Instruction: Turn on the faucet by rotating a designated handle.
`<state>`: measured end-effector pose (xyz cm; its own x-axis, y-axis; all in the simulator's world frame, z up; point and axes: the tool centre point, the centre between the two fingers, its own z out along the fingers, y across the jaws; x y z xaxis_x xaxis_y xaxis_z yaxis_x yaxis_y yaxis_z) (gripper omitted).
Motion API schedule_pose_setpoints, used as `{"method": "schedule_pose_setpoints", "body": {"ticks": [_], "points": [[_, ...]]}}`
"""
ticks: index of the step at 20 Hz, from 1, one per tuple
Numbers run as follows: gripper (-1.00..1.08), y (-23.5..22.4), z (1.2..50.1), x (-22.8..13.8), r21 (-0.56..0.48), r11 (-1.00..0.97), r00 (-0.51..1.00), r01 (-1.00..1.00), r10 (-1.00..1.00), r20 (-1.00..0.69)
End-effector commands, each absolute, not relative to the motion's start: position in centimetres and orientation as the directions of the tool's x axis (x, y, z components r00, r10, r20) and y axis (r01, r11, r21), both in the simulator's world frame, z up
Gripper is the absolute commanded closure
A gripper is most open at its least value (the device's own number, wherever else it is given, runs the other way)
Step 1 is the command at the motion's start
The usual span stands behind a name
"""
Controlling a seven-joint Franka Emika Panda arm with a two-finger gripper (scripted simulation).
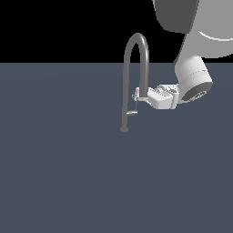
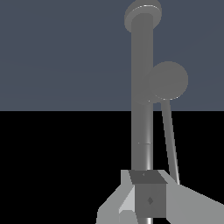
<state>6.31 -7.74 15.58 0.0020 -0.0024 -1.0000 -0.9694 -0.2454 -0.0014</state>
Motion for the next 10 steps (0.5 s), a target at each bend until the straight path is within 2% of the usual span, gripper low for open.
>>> {"method": "schedule_pose_setpoints", "body": {"ticks": [1,10], "points": [[1.08,-7.9,15.6,5.8,0.0,-0.247,0.0,-0.969,-0.001,-1.0],[1.08,-8.4,15.5,4.0,0.0,-0.249,0.0,-0.969,-0.001,-1.0]]}}
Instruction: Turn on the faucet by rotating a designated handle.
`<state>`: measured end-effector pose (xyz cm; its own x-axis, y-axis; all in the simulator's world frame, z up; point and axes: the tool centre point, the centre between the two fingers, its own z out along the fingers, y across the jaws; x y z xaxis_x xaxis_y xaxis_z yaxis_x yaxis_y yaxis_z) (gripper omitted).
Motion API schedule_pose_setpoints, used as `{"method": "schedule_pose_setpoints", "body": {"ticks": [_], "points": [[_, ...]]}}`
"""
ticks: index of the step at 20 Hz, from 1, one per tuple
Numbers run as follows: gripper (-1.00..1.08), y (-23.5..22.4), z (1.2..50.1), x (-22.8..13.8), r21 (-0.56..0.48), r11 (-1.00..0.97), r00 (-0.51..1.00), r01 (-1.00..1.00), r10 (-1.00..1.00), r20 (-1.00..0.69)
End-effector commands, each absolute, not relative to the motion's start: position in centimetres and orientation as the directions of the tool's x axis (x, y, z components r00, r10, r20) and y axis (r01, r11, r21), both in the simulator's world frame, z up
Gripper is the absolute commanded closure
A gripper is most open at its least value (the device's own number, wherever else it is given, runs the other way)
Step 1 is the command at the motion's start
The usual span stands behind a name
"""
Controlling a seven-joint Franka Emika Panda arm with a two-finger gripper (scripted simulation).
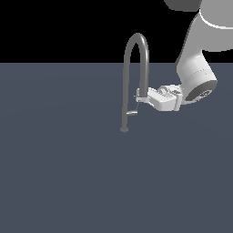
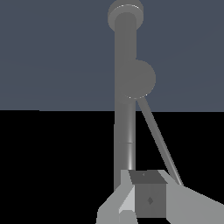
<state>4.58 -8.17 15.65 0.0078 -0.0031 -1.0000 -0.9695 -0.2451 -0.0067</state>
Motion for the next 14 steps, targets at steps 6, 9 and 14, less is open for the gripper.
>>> {"method": "schedule_pose_setpoints", "body": {"ticks": [6,9,14], "points": [[1.08,-8.4,15.8,3.6,-0.009,-0.247,0.01,-0.969,-0.003,-1.0],[1.08,-8.7,15.2,2.7,-0.007,-0.248,0.008,-0.969,-0.002,-1.0],[1.08,-9.1,14.1,1.2,-0.003,-0.249,0.003,-0.968,-0.001,-1.0]]}}
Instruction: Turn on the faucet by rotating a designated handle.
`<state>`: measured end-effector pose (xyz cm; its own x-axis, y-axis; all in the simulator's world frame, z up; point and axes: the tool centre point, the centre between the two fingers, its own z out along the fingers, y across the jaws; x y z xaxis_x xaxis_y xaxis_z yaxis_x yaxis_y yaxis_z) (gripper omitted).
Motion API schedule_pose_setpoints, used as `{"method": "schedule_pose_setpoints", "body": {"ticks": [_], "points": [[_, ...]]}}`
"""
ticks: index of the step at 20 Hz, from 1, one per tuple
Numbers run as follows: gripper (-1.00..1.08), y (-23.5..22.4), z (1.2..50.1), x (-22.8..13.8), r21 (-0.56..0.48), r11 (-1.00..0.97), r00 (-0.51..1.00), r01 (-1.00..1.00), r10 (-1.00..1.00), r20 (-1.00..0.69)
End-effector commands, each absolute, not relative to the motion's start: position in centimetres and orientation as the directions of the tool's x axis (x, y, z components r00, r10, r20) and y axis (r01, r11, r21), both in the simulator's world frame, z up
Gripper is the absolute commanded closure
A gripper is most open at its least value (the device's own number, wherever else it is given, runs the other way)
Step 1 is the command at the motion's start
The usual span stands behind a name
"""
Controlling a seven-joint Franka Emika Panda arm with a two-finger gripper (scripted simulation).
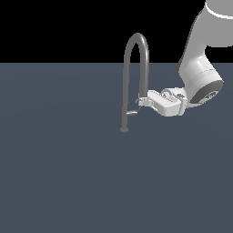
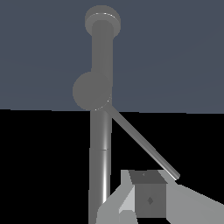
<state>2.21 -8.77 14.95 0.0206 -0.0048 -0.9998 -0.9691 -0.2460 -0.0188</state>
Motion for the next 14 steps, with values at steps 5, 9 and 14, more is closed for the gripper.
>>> {"method": "schedule_pose_setpoints", "body": {"ticks": [5,9,14], "points": [[1.08,-9.1,14.0,1.0,-0.016,-0.249,0.017,-0.968,-0.002,-1.0],[1.08,-9.5,11.5,-0.4,-0.005,-0.25,0.006,-0.968,-0.001,-1.0],[1.08,-9.4,11.8,-0.2,-0.025,-0.256,0.026,-0.966,0.002,-1.0]]}}
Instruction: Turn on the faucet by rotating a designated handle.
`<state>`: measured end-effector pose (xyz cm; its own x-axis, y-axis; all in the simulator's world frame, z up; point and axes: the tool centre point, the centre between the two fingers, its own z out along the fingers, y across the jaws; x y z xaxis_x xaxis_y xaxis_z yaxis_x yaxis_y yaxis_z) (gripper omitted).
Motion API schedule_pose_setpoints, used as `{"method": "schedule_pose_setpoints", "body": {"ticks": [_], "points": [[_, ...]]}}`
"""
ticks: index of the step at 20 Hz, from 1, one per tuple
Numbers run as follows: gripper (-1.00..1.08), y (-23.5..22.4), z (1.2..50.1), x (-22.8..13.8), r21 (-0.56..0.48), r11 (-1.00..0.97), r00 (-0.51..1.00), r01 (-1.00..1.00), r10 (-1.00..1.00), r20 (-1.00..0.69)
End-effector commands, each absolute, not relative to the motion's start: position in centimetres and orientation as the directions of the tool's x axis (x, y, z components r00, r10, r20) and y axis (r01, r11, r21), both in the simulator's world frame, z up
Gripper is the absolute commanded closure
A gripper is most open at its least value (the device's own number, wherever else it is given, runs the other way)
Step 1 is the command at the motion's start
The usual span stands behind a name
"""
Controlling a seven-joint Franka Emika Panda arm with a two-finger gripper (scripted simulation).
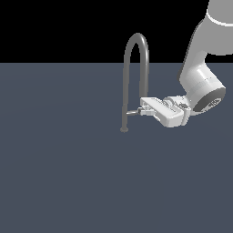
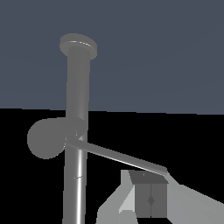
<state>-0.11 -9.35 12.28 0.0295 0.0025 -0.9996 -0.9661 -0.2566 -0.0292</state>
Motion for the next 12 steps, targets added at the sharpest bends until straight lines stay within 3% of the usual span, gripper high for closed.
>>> {"method": "schedule_pose_setpoints", "body": {"ticks": [1,8,10,12], "points": [[1.08,-9.4,11.1,-0.3,-0.022,-0.255,0.022,-0.967,0.001,-1.0],[1.08,-9.6,7.1,-0.8,0.0,-0.25,0.0,-0.968,0.0,-1.0],[1.08,-9.3,9.6,0.1,-0.036,-0.26,0.036,-0.965,0.006,-0.999],[1.08,-9.3,8.8,0.2,-0.031,-0.259,0.031,-0.965,0.006,-1.0]]}}
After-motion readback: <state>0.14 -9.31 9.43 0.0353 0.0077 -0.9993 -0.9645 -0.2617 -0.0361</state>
